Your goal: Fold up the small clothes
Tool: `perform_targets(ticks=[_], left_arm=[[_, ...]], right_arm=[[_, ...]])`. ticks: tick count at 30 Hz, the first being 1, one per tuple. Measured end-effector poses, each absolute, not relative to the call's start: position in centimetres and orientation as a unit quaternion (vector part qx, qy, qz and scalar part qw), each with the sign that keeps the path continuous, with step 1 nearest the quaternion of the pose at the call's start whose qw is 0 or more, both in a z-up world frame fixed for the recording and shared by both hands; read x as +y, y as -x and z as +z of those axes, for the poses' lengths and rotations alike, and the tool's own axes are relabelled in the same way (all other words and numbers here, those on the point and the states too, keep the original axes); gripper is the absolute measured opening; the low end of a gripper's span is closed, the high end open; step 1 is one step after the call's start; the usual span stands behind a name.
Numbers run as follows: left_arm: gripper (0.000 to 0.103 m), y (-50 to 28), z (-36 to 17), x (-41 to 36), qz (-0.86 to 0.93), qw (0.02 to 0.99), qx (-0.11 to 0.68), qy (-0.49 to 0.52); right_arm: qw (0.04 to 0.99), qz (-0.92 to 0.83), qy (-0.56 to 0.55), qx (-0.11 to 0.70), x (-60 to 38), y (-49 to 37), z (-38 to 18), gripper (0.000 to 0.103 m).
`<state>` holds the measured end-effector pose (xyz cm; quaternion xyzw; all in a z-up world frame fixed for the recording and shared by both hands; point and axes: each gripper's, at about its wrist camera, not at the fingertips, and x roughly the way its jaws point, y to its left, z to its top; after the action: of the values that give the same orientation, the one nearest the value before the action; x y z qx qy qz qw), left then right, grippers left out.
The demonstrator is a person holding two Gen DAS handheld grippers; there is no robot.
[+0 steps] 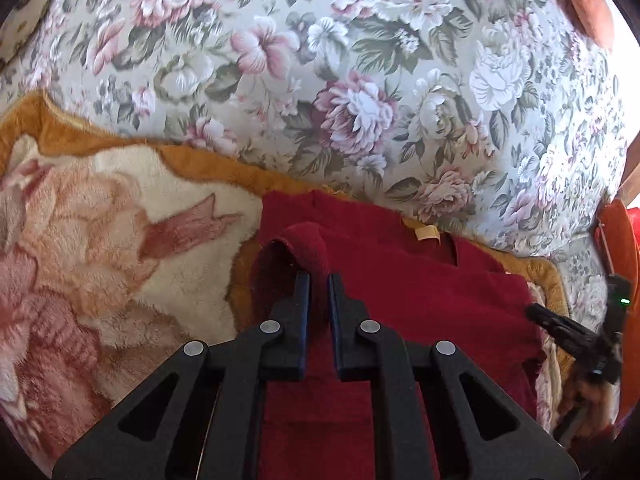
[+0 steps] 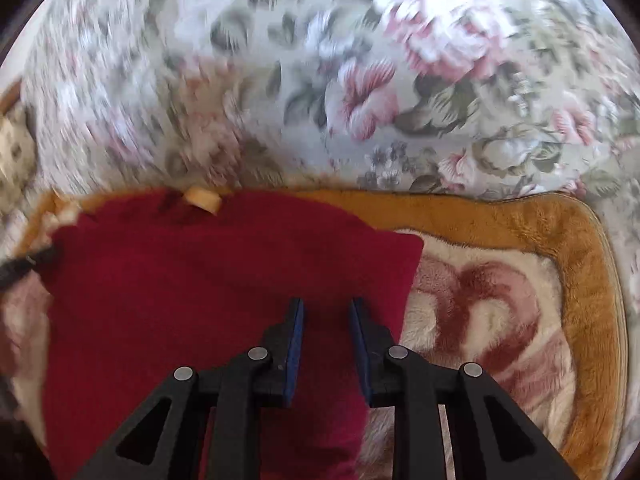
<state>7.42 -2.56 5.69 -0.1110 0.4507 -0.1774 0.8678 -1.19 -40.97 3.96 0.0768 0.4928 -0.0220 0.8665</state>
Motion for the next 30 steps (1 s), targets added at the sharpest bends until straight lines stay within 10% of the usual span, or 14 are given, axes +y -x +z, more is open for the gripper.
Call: perform_targets(ticks=[13, 18, 30], left_arm=[[0.008, -7.2, 6.0, -3.1, -0.173, 0.863, 0.459, 0.117], [0.008, -6.4, 5.5, -3.8, -0.174, 0.863, 0.466, 0.091], [0.009, -5.8, 4.5, -2.1, -0.154, 0.859, 0.473, 0.117]], right_arm=[[0.869, 0.03, 0.094, 0.485, -36.5, 7.9, 4.3, 0.023], [0.888, 0.005, 0.041, 0.458, -39.0, 9.2, 6.4, 0.009], [0.891, 0.016, -0.037, 0.451, -40.1, 12.3, 8.2, 0.016]])
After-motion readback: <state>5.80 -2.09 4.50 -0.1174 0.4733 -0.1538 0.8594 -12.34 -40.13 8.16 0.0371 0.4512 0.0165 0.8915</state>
